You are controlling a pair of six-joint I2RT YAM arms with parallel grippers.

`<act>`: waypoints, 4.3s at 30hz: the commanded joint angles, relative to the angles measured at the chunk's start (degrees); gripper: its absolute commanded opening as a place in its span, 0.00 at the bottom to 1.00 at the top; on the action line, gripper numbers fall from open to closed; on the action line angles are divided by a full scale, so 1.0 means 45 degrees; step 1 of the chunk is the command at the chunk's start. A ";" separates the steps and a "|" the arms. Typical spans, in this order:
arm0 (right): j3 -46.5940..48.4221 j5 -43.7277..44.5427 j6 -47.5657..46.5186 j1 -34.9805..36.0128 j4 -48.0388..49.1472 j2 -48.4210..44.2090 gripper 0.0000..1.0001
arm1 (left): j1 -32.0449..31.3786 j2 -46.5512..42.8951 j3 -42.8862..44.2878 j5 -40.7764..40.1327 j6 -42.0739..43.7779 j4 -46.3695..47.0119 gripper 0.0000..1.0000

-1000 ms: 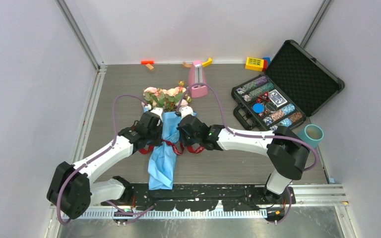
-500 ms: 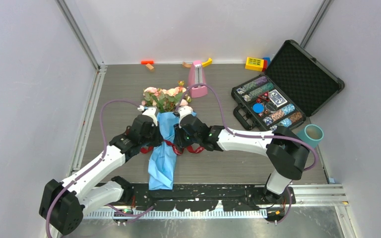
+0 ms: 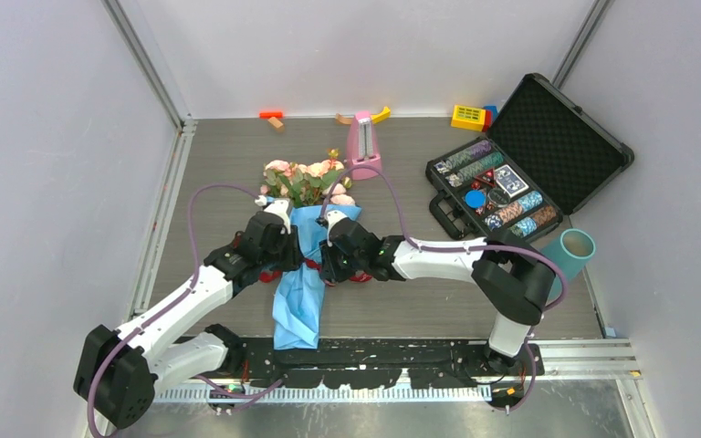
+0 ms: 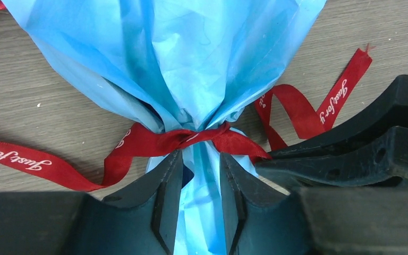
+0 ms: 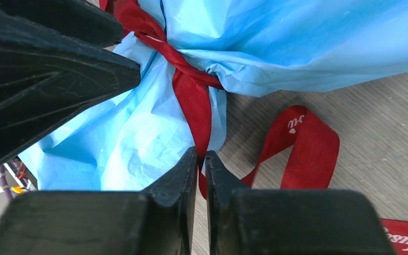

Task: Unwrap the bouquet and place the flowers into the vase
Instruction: Untie the ribbon from the wrapping paper.

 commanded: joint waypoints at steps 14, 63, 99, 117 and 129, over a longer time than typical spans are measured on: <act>0.2117 0.1211 -0.0877 -0.0572 -0.1341 -0.1279 0.00 | -0.0050 -0.0683 0.0512 -0.0169 0.1204 -0.0106 0.50; 0.4012 0.3024 0.1641 -0.0681 -0.2583 -0.1591 0.00 | -0.0049 -0.3033 -0.3515 0.3409 -0.2474 0.6606 0.56; 0.4068 0.3693 0.4068 -0.0685 -0.2296 -0.1056 0.00 | -0.0069 0.0570 -0.4282 0.3063 -0.6042 1.3039 0.56; 0.3114 0.4468 0.3056 -0.0944 -0.2459 -0.2004 0.00 | -0.0030 -0.0755 -0.3123 0.3077 -0.4517 0.8965 0.00; 0.3311 0.3977 0.3462 -0.1227 -0.2331 -0.1941 0.00 | -0.0030 -0.1000 -0.3809 0.4542 -0.4676 1.0840 0.45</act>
